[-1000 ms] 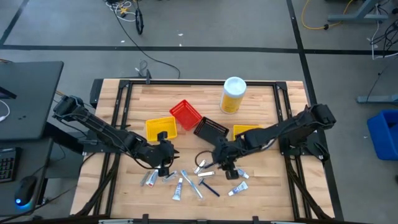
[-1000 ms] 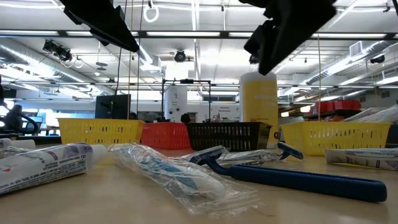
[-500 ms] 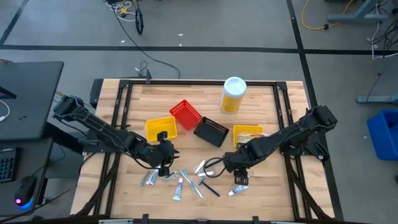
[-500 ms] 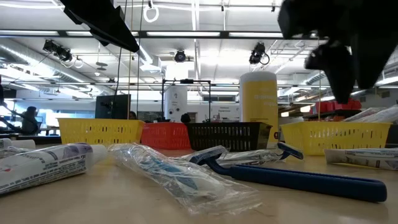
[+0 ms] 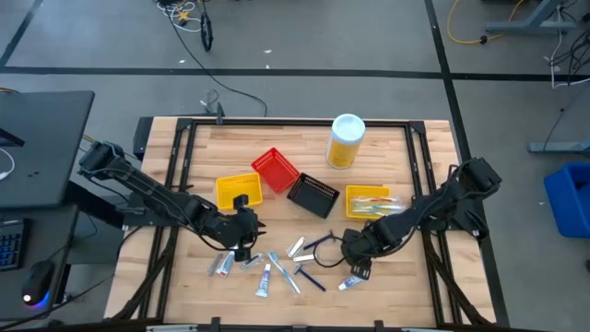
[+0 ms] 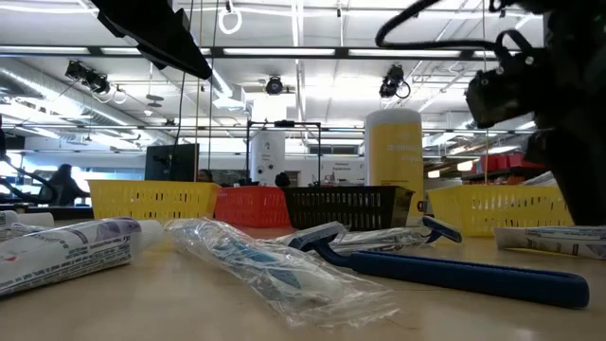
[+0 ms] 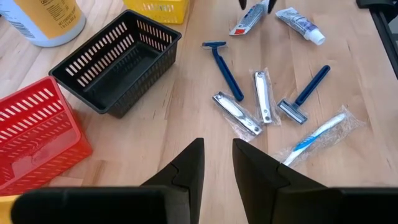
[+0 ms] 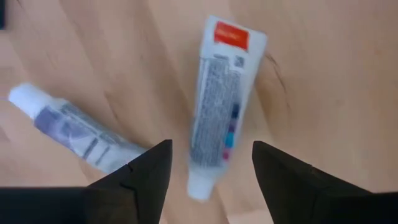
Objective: Pick & Place Travel size toiletries
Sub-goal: Put the toothpaste into the black bin, then put the razor into the red bin
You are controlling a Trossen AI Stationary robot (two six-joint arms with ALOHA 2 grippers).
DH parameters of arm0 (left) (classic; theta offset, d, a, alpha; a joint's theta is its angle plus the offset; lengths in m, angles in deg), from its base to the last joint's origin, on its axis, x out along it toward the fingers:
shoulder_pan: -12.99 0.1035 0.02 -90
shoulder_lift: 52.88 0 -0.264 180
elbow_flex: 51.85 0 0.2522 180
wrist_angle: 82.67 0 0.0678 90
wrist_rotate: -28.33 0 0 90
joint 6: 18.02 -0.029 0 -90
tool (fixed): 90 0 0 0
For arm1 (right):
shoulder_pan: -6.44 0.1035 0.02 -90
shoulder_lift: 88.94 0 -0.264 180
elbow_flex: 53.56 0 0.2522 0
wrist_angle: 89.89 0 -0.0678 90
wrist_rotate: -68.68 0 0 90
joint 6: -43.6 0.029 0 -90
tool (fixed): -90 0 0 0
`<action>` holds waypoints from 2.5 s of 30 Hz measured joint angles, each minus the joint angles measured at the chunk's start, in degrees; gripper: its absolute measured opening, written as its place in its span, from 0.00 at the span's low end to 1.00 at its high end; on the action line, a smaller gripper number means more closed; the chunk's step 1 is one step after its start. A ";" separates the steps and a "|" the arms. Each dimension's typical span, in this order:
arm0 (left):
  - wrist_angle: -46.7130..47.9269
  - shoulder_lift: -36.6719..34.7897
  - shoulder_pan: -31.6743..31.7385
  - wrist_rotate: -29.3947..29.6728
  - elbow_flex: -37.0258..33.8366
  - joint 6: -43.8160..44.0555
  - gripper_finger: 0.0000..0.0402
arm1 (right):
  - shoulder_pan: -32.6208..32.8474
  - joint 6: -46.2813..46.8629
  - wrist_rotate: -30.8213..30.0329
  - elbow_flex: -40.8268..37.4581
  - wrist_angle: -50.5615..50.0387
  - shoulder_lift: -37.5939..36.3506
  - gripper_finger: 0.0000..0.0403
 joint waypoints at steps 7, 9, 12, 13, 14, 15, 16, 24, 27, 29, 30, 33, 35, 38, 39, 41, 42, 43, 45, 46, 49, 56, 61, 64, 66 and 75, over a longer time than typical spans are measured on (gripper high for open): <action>0.01 0.00 0.00 0.00 0.00 0.02 0.23 | -0.01 0.01 -1.88 -4.45 4.52 -0.27 0.49; 0.02 0.00 0.00 0.00 0.00 0.03 0.23 | -0.02 0.01 -2.10 -4.89 4.85 -0.35 0.43; 0.02 0.00 0.00 0.00 0.00 0.06 0.23 | -0.09 -0.05 -2.29 -4.97 4.68 -0.31 0.33; 0.02 0.00 0.00 0.00 0.00 0.08 0.23 | -0.10 -0.07 -2.29 -5.00 4.62 -0.29 0.30; 0.02 0.00 0.00 0.00 0.00 0.08 0.23 | -0.11 -0.09 -2.29 -5.00 4.60 -0.28 0.28; 0.02 0.00 0.00 0.00 0.00 0.08 0.23 | -0.12 -0.16 -2.27 -5.00 4.60 -0.26 0.26; 0.02 0.00 0.00 0.00 0.00 0.08 0.23 | -0.13 -0.18 -2.19 -4.96 4.60 -0.39 0.25; 0.00 0.00 0.00 0.00 0.00 0.08 0.23 | -1.23 -5.72 -1.95 -1.35 5.72 -2.98 0.26; -0.03 0.00 0.00 0.01 0.00 0.08 0.23 | -2.55 -9.97 -6.50 1.21 5.51 -4.21 0.25; -0.23 0.00 0.00 0.02 0.00 0.07 0.23 | -3.92 -13.92 -11.51 2.88 6.24 -5.16 0.25; -0.23 0.00 0.00 0.03 0.00 -0.13 0.23 | -4.74 -15.79 -14.29 3.55 6.57 -5.51 0.25; -0.57 0.00 0.00 0.04 0.00 -0.93 0.23 | -8.33 -23.25 -21.96 5.17 9.43 -6.07 0.25; -0.59 0.00 0.00 0.02 0.00 -1.06 0.23 | -11.21 -28.76 -24.51 5.51 12.86 -6.19 0.25; -1.13 -0.01 0.00 0.04 0.00 -1.18 0.23 | -16.46 -34.23 -23.54 5.49 17.71 -5.63 0.25; -1.25 -0.02 0.00 0.03 0.00 -1.19 0.23 | -18.15 -35.50 -22.84 5.49 18.67 -5.31 0.25; -1.31 -0.02 0.00 0.04 0.00 -1.27 0.23 | -21.34 -37.43 -22.08 5.49 19.40 -4.33 0.25; -1.31 0.00 0.00 0.04 0.00 -1.56 0.23 | -22.79 -38.13 -21.36 5.49 19.63 -3.73 0.25; -1.31 -0.02 0.00 0.02 0.00 -1.79 0.23 | -24.17 -38.46 -20.63 5.49 19.69 -3.04 0.25; -1.33 -0.02 0.00 0.04 0.00 -2.06 0.23 | -26.38 -38.95 -18.16 5.49 19.74 -1.40 0.26; -1.33 0.00 0.00 0.04 0.00 -2.28 0.23 | -27.49 -39.39 -16.95 5.49 19.72 -0.35 0.25; -1.36 0.00 0.00 0.04 0.00 -3.20 0.23 | -29.77 -42.13 -14.48 5.47 19.66 2.41 0.25; -1.33 -0.02 0.00 0.04 0.00 -3.31 0.23 | -32.33 -45.23 -11.46 5.47 19.84 5.93 0.33; -1.33 -0.01 0.00 0.04 0.00 -3.31 0.23 | -32.70 -46.04 -10.56 5.47 19.85 6.63 0.45; -1.33 -0.02 0.00 0.04 0.00 -3.47 0.23 | -32.54 -46.66 -9.97 5.52 18.74 4.66 0.50; -1.35 -0.01 0.00 0.04 0.00 -3.99 0.23 | -32.14 -46.56 -8.97 6.79 14.97 2.22 0.53; -1.56 -0.02 -0.02 3.58 0.00 -4.03 0.23 | -28.71 -39.89 -7.44 12.97 -17.79 -9.61 0.53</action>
